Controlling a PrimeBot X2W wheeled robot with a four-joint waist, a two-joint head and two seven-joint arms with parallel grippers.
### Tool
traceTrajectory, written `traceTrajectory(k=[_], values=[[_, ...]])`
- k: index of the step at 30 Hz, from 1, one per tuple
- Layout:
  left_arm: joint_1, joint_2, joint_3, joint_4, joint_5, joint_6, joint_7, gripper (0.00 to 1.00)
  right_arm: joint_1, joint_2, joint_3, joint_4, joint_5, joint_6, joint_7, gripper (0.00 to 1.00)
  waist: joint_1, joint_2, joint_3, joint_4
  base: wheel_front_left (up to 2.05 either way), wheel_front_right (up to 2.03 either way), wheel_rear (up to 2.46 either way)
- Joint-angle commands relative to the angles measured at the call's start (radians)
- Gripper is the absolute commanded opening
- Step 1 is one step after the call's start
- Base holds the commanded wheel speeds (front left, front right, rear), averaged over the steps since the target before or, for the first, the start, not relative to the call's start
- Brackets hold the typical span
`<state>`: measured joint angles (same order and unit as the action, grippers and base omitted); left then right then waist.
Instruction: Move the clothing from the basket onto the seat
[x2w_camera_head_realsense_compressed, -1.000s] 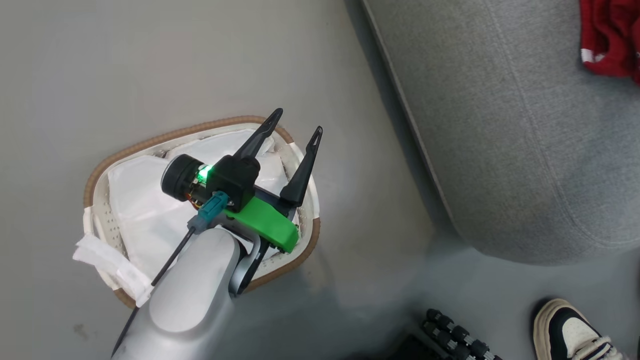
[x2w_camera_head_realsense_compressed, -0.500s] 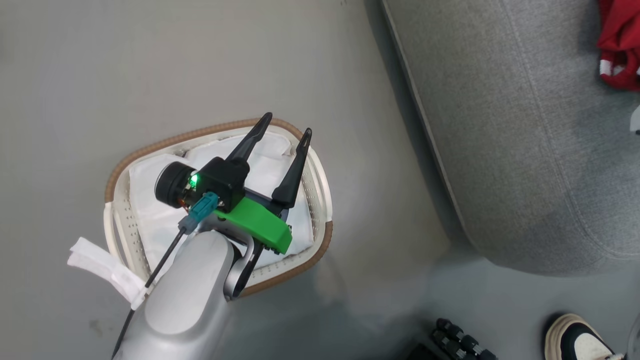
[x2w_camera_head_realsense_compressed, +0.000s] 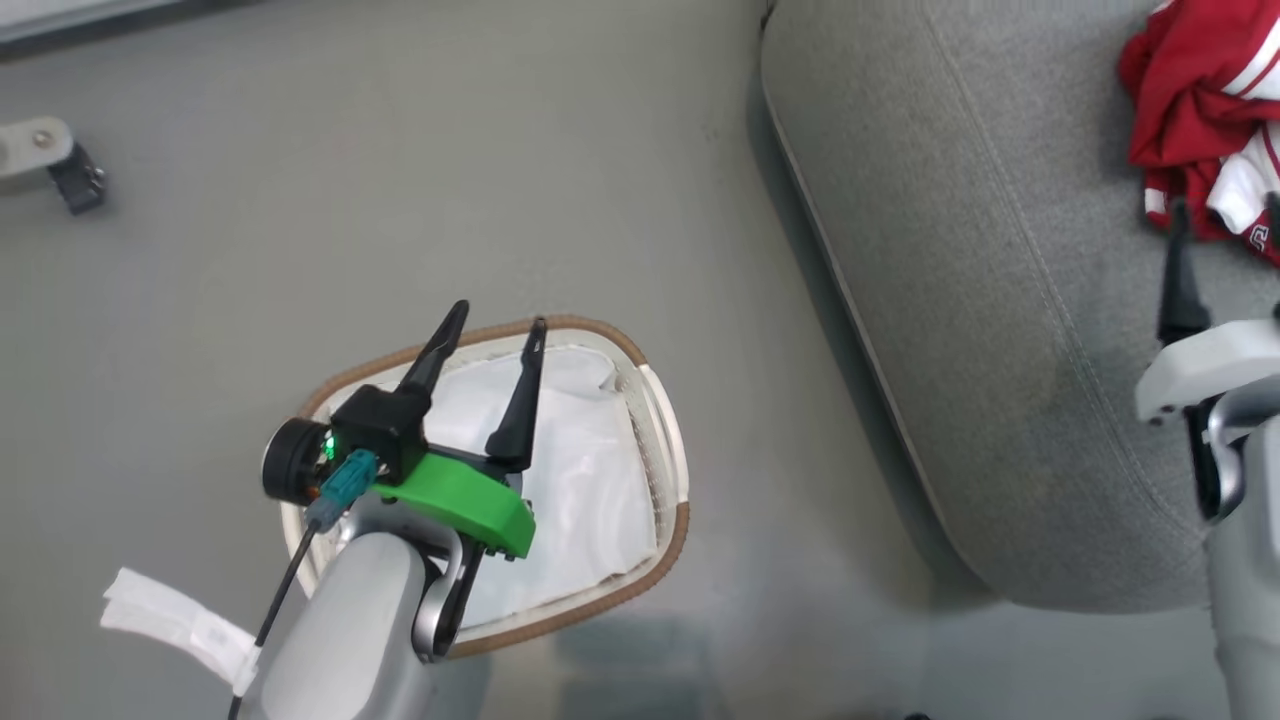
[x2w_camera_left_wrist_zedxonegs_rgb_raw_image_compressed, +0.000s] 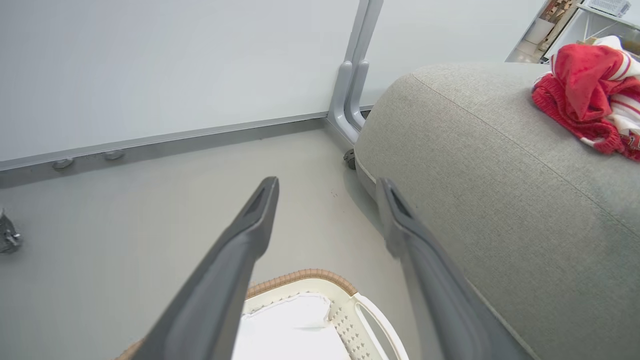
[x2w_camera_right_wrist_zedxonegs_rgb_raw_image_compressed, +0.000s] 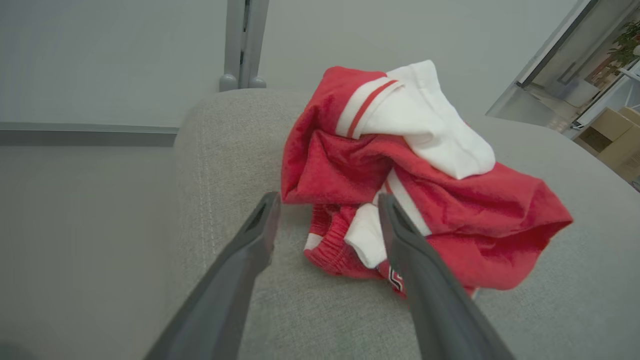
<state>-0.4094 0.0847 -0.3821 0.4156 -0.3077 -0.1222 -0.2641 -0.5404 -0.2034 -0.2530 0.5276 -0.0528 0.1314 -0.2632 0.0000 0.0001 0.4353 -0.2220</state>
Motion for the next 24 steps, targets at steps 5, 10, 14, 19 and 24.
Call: traceTrajectory(k=[5, 10, 14, 19, 24], values=[[0.06, -0.01, 0.073, -0.009, 0.044, 0.016, 0.0, 1.0, 0.063, 0.037, 0.082, -0.08, 0.052, -0.001, -0.002, 1.0, 0.0, -0.0001, -0.101, 0.089, 0.0, 0.0, 0.0], [0.088, -0.021, 0.133, -0.018, 0.08, 0.033, 0.0, 1.0, 0.1, 0.078, 0.148, -0.109, 0.086, -0.001, -0.002, 1.0, 0.0, -0.0001, -0.144, 0.15, 0.0, 0.0, 0.0], [0.114, -0.024, 0.191, -0.02, 0.111, 0.054, 0.0, 1.0, 0.115, 0.108, 0.199, -0.113, 0.103, -0.001, -0.002, 1.0, 0.0, -0.0001, -0.17, 0.192, 0.0, 0.0, 0.0], [0.15, -0.029, 0.254, -0.02, 0.132, 0.069, 0.0, 1.0, 0.136, 0.132, 0.252, -0.109, 0.114, -0.001, -0.002, 1.0, 0.0, -0.0001, -0.203, 0.226, 0.0, 0.0, 0.0], [0.195, -0.031, 0.31, -0.033, 0.147, 0.065, 0.0, 1.0, 0.162, 0.145, 0.287, -0.103, 0.128, -0.001, -0.002, 1.0, 0.0, -0.0001, -0.237, 0.239, 0.0, 0.0, 0.0]])
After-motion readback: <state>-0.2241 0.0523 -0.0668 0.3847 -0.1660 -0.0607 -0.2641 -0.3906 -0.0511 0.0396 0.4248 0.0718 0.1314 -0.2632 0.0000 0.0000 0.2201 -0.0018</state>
